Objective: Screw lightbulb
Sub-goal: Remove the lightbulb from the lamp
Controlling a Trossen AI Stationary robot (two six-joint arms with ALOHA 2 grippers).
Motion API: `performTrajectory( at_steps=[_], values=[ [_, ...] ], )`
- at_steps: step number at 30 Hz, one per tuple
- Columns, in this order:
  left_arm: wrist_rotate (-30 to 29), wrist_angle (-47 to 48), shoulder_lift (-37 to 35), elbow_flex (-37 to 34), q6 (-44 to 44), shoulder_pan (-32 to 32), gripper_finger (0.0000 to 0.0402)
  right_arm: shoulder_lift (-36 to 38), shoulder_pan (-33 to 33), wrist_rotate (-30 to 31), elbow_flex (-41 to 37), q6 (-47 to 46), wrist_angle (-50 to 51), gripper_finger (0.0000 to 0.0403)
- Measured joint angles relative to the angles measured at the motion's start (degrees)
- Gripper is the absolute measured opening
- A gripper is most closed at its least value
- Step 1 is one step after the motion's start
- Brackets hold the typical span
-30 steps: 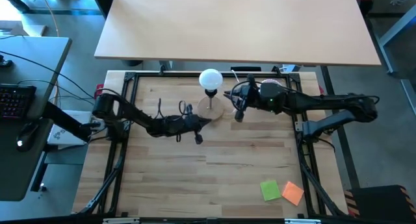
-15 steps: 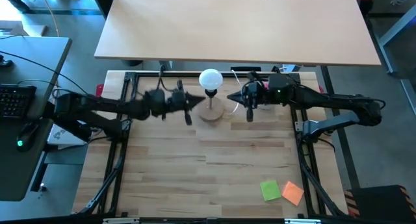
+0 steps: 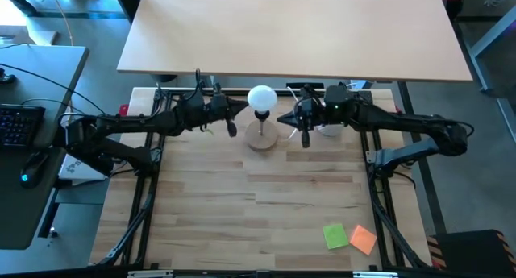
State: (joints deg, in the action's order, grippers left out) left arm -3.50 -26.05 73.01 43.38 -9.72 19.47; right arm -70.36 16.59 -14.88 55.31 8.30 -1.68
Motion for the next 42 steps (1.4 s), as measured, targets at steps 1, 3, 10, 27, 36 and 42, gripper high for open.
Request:
performTrajectory(
  at_steps=[1,3,10,27,36,42],
  values=[
    [0.0,0.5,0.0,0.0,0.0,0.1,0.0000,0.1,0.3,-0.2,0.0,0.1,0.3,0.0000],
    [0.0,2.0,-0.5,0.0,0.0,0.5,0.0000,0.1,0.8,-0.6,0.0,0.3,1.3,0.0000],
    [-0.2,6.8,-5.1,0.0,-0.9,1.6,0.0000,1.4,2.2,-2.9,-8.1,-0.6,-7.4,0.0000],
    [20.9,-1.1,-2.9,0.0,6.7,10.3,0.0000,3.7,6.5,-7.2,-14.5,-6.1,-23.7,0.0000],
    [22.3,-7.7,0.6,0.0,8.8,10.7,0.0000,-1.7,9.7,-17.4,-10.1,-9.5,-26.5,0.0000],
    [22.6,-10.2,2.1,0.0,9.7,10.7,0.0000,-6.8,9.7,-19.0,-7.1,-9.6,-26.7,0.0000]
  ],
)
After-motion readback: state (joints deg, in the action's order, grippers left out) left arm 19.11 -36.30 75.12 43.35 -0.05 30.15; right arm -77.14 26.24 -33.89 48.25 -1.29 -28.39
